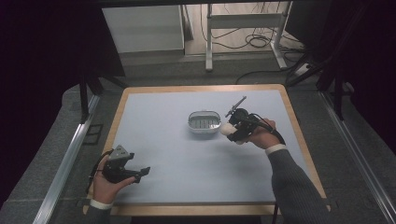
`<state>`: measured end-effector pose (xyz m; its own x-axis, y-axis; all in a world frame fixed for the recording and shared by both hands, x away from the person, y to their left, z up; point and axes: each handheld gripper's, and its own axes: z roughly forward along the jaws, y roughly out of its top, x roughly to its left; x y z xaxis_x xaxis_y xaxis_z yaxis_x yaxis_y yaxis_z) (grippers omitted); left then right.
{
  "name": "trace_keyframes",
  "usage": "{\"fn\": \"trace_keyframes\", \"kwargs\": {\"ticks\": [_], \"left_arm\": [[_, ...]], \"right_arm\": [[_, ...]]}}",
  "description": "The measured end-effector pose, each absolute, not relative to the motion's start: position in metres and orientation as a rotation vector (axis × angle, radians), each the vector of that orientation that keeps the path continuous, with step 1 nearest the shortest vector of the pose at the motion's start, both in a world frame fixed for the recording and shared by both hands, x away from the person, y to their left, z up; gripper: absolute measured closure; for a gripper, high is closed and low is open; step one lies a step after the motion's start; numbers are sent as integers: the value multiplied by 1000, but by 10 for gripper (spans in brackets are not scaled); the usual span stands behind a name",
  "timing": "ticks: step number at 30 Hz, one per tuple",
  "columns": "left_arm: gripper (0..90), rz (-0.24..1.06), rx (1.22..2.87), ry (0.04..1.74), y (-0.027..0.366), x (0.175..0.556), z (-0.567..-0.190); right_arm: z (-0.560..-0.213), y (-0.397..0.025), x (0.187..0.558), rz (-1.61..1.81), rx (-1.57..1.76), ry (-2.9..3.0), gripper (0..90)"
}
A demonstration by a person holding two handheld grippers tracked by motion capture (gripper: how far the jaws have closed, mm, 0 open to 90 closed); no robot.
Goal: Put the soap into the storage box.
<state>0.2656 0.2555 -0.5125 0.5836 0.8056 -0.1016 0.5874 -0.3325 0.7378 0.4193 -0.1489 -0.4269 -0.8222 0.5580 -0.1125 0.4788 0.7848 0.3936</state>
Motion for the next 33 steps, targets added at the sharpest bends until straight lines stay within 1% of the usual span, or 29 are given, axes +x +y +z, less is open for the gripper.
{"fn": "trace_keyframes", "kwargs": {"ticks": [33], "left_arm": [[103,355,2043,1102,256,265,-511]], "right_arm": [[-423,-127,441,536,750,2764,495]]}}
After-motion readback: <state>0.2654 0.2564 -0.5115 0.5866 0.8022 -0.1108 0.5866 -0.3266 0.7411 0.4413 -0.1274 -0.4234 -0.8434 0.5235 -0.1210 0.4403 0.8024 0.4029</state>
